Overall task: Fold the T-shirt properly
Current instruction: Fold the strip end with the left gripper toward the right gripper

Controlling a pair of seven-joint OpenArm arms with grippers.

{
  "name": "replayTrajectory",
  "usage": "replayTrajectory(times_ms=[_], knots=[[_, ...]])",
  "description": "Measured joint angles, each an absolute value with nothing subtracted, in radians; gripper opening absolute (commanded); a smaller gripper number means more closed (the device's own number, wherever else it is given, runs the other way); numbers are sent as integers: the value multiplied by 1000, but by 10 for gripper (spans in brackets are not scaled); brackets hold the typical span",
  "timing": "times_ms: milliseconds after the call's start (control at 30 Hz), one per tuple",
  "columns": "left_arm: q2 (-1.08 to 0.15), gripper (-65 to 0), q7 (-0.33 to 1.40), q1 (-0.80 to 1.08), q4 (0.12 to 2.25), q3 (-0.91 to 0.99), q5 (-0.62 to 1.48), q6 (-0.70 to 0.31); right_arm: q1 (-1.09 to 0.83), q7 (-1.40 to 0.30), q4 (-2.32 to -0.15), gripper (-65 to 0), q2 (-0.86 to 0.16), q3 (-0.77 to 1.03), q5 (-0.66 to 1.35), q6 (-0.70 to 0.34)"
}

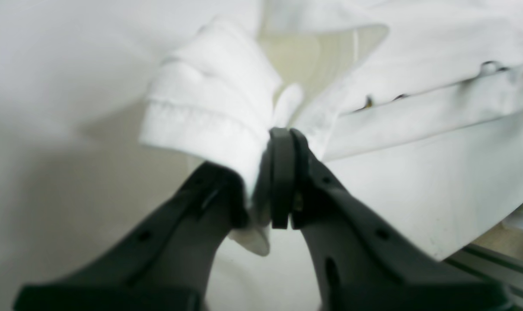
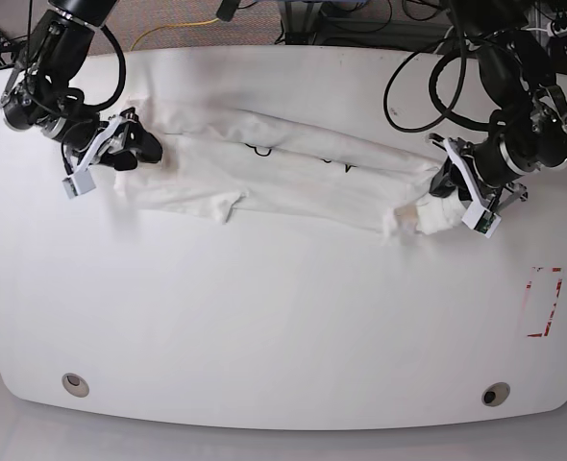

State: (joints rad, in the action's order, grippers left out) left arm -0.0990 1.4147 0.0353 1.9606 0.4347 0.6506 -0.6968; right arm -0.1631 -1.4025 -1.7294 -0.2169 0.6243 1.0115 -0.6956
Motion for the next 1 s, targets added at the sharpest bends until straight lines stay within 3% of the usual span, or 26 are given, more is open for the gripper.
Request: replayTrajectory(times_ms=[167, 300, 1000], knots=[[-100, -610, 1414, 22, 1961, 355, 652, -697, -163, -1372, -1676, -295, -150, 589, 929, -697], [-49, -610, 1415, 20, 1956, 353, 623, -697, -162, -1330, -1624, -295, -153, 598, 807, -696], [109, -607, 1398, -11, 1952, 115, 393, -697, -135, -1290, -1579, -295, -175, 551, 790, -697]])
